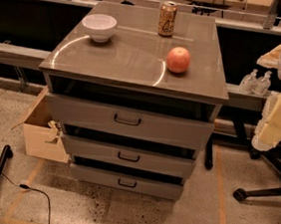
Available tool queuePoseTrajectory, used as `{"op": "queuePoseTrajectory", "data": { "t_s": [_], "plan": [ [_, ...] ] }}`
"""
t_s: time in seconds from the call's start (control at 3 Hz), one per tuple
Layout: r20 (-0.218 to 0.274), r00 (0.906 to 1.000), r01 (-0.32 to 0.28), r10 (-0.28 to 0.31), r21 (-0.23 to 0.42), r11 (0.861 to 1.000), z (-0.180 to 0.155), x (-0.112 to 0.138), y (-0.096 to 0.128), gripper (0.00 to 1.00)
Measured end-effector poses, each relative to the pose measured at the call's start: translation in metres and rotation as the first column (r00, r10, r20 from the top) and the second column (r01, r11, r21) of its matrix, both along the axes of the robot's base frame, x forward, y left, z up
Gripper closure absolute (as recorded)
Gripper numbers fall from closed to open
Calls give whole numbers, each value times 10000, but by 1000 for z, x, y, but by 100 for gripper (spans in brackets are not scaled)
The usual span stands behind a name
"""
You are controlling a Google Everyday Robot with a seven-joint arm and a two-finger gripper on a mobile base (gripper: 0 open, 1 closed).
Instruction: Open top drawer
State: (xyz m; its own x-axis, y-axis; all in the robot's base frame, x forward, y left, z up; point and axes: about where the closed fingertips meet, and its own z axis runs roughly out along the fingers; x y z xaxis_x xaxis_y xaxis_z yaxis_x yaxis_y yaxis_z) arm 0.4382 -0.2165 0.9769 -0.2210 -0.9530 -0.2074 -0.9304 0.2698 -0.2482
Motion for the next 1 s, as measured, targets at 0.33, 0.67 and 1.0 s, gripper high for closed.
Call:
{"op": "queuePoseTrajectory", "data": {
  "t_s": [0.33,0.67,1.0],
  "plan": [
    [0,10000,2,-2,3,10000,0,0,0,0],
    [-241,9995,217,-209,367,9991,-26,0,-7,0],
    [-629,9980,4,69,1154,9933,-64,-5,-9,0]
  ]
}}
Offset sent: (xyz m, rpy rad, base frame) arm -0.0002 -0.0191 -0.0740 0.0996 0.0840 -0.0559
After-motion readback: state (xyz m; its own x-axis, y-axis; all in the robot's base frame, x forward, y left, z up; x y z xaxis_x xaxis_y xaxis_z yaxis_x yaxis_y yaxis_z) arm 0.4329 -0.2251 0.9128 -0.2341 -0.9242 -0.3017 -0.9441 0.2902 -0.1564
